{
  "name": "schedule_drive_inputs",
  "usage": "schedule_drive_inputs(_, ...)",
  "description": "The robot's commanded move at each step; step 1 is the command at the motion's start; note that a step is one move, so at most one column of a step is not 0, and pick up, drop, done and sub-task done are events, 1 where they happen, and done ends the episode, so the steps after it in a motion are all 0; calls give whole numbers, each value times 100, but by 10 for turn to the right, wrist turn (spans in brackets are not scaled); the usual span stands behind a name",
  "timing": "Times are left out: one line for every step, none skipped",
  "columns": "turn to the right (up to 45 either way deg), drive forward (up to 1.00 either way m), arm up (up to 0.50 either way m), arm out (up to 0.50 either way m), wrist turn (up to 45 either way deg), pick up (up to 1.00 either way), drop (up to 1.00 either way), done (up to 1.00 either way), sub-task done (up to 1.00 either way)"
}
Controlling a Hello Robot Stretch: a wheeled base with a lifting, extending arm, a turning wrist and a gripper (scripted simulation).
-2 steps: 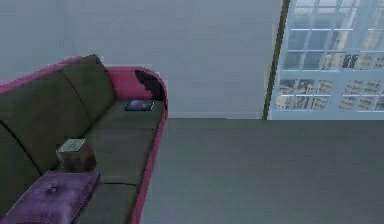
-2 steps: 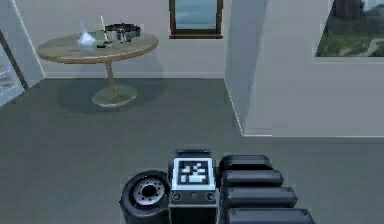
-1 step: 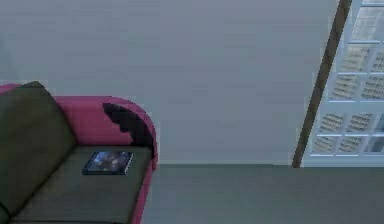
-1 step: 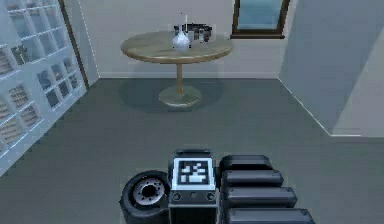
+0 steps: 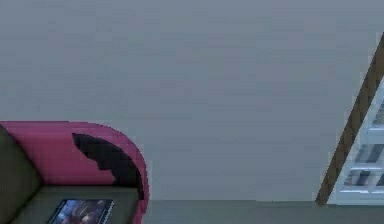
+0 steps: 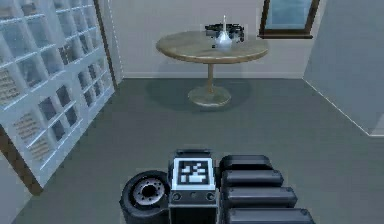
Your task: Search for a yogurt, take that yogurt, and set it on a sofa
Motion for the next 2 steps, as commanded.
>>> schedule_drive_inputs(450,0,0,0,0,0,0,0,0)
schedule_drive_inputs(450,0,0,0,0,0,0,0,0)
